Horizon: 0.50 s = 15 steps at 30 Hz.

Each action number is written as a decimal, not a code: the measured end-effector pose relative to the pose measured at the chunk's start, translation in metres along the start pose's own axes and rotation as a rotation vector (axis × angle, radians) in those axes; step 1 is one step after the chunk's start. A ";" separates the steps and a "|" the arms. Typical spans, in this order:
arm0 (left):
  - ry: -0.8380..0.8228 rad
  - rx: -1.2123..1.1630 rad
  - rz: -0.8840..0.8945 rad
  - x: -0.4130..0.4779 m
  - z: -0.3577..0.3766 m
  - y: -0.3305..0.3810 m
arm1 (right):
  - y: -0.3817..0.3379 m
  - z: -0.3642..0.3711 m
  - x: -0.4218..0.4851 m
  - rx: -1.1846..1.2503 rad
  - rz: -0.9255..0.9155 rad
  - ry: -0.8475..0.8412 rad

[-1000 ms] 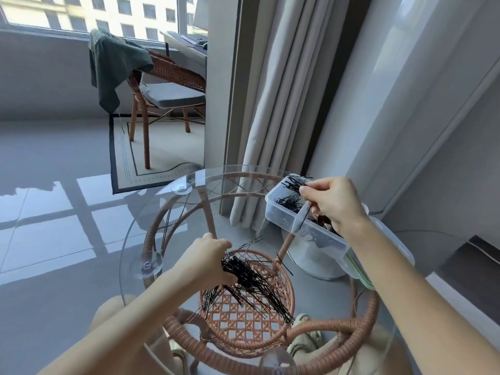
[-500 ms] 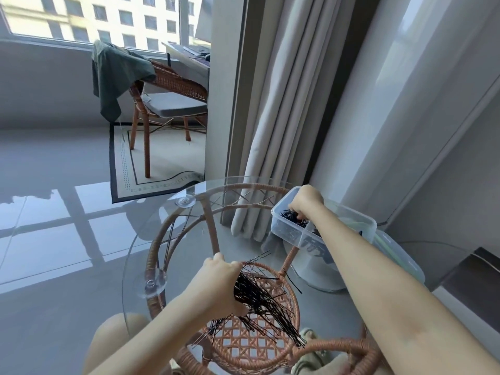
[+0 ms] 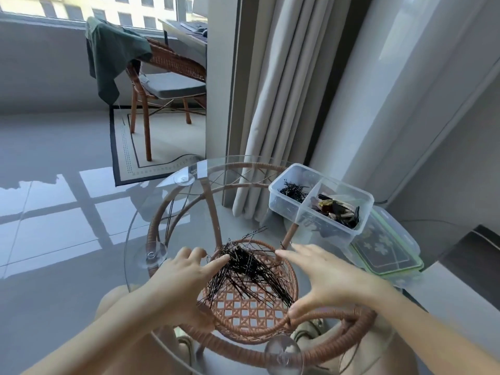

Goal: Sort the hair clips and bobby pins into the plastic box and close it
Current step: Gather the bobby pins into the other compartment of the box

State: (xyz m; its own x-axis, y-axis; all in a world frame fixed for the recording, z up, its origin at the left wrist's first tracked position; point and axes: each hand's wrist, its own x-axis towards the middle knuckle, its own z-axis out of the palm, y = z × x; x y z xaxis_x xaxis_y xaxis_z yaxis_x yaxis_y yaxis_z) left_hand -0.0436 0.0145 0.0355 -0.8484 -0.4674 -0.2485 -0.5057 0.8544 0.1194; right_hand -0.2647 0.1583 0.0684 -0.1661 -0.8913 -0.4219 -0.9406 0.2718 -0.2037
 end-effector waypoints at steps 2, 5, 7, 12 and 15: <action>0.023 -0.029 0.044 0.002 0.001 -0.001 | 0.000 0.018 0.002 0.013 -0.028 0.099; 0.059 -0.111 0.068 0.013 -0.003 0.000 | -0.006 0.027 0.012 0.112 -0.085 0.263; 0.098 -0.184 0.051 0.021 -0.006 0.003 | -0.015 0.029 0.022 0.168 -0.130 0.310; 0.211 -0.292 0.004 0.032 -0.013 0.010 | -0.041 0.033 0.049 0.189 -0.163 0.423; 0.292 -0.296 -0.043 0.035 -0.014 0.013 | -0.047 0.033 0.054 0.150 -0.143 0.479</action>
State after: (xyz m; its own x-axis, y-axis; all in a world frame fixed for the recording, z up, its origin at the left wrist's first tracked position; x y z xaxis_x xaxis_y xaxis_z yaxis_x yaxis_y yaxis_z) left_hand -0.0817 0.0066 0.0416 -0.8127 -0.5824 0.0186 -0.5287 0.7504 0.3968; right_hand -0.2198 0.1093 0.0255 -0.1885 -0.9800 0.0638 -0.9170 0.1524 -0.3686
